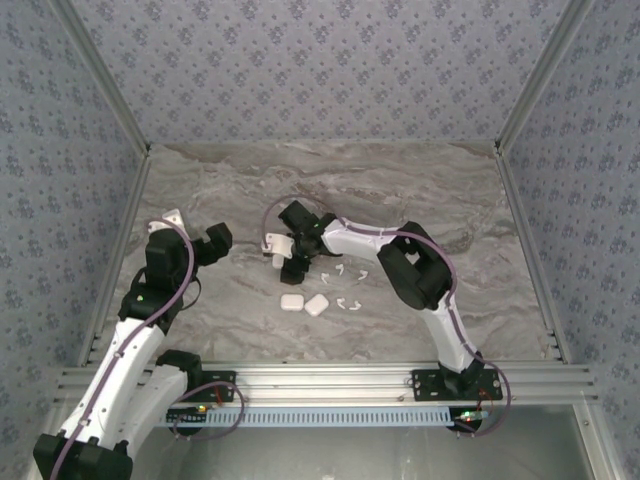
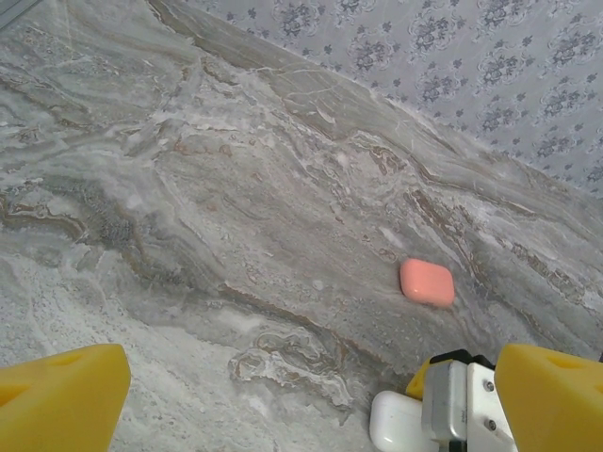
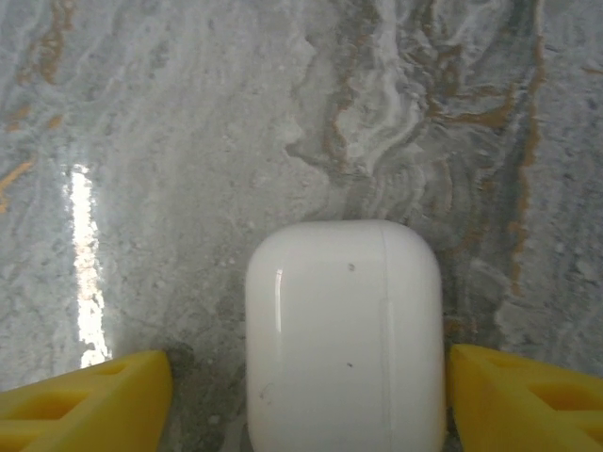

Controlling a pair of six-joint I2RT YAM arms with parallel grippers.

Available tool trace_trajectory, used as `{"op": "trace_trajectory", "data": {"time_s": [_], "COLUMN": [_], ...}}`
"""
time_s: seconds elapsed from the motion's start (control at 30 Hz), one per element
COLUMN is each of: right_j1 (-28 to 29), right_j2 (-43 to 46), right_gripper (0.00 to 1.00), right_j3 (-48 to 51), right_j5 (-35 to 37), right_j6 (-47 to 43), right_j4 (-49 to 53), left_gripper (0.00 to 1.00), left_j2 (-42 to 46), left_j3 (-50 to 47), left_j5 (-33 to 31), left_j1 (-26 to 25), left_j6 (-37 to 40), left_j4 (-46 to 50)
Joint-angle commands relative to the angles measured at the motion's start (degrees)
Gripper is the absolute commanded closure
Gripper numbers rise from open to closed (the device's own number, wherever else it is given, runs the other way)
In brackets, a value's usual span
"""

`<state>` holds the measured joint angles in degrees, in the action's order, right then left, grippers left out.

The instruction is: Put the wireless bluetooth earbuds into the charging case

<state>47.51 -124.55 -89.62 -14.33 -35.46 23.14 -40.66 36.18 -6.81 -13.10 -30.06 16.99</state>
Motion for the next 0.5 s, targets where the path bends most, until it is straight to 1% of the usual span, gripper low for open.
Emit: {"op": "trace_trajectory", "data": {"time_s": [0.0, 0.17, 0.33, 0.47], "right_j1": [0.2, 0.1, -0.2, -1.0], "right_j2": [-1.6, -2.1, -1.6, 0.4], "right_gripper": [0.25, 0.36, 0.54, 0.65], "right_j3": [-1.6, -1.7, -1.6, -1.1], "right_j5": [1.7, 2.5, 2.1, 1.5], "right_j6": [-0.9, -0.8, -0.3, 1.0], "right_j4": [2.8, 2.6, 2.0, 1.1], "left_gripper": [0.01, 0.01, 0.01, 0.01], "left_j2": [-0.1, -0.2, -0.4, -0.5], "left_j3": [0.1, -0.1, -0.4, -0.2], "left_j5": [-0.6, -0.4, -0.1, 0.8], "left_j1": [0.4, 0.4, 0.4, 0.4], "left_j6": [-0.3, -0.3, -0.2, -0.2], "left_j4": [0.2, -0.2, -0.3, -0.2]}}
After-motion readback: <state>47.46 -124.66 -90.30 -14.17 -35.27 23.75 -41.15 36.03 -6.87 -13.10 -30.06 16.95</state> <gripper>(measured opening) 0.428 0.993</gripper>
